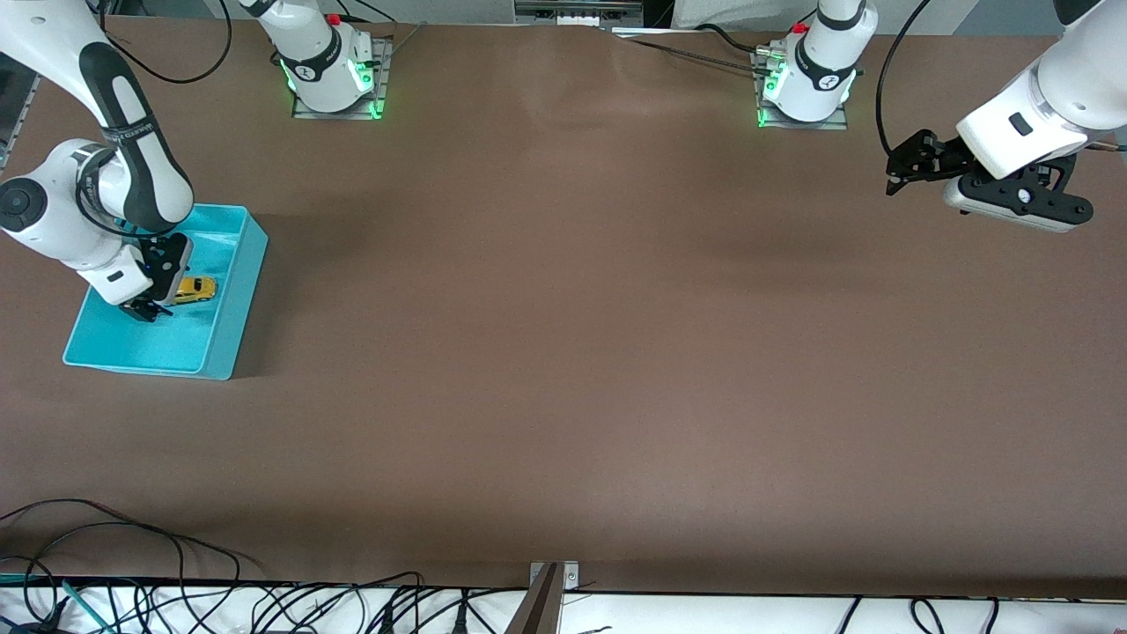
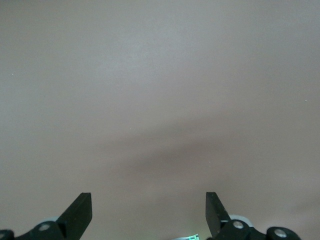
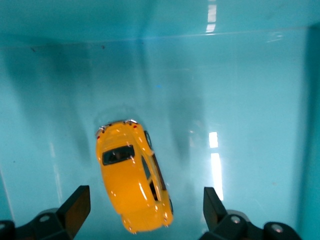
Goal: Wind up and store yellow beetle car
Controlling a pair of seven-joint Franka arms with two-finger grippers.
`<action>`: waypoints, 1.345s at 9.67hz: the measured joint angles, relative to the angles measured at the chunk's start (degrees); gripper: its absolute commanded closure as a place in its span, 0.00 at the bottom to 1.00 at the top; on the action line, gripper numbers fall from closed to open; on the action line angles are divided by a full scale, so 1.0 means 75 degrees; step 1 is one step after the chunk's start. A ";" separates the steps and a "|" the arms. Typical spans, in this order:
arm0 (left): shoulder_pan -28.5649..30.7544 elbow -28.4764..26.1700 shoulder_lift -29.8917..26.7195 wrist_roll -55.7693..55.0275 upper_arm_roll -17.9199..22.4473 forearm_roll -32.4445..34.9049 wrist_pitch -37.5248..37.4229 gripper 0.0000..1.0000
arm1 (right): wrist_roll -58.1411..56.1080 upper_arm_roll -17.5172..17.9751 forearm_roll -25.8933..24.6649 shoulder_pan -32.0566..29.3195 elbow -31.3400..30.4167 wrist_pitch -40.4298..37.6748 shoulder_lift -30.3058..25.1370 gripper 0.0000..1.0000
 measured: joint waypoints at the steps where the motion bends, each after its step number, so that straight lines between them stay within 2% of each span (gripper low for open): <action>1: 0.0001 0.0028 0.0038 -0.0128 0.0000 0.0000 -0.0009 0.00 | 0.0415 0.0018 0.0000 0.0005 0.0048 -0.0411 -0.0347 0.00; 4: -0.0003 0.0054 0.0075 -0.0270 -0.0005 0.0000 -0.0091 0.00 | 0.2709 0.0315 0.0000 0.0027 0.0169 -0.2234 -0.1940 0.00; 6: -0.0003 0.0074 0.0076 -0.0280 -0.0005 0.0000 -0.0136 0.00 | 0.4445 0.0496 0.0002 0.0029 0.0384 -0.3256 -0.2643 0.00; 9: -0.0003 0.0079 0.0078 -0.0289 -0.0005 0.0000 -0.0146 0.00 | 0.7199 0.0687 0.0006 0.0030 0.1551 -0.4782 -0.2791 0.00; 13: -0.0003 0.0104 0.0081 -0.0293 -0.0003 0.0000 -0.0146 0.00 | 1.0105 0.1167 0.0006 0.0051 0.3227 -0.6239 -0.2758 0.00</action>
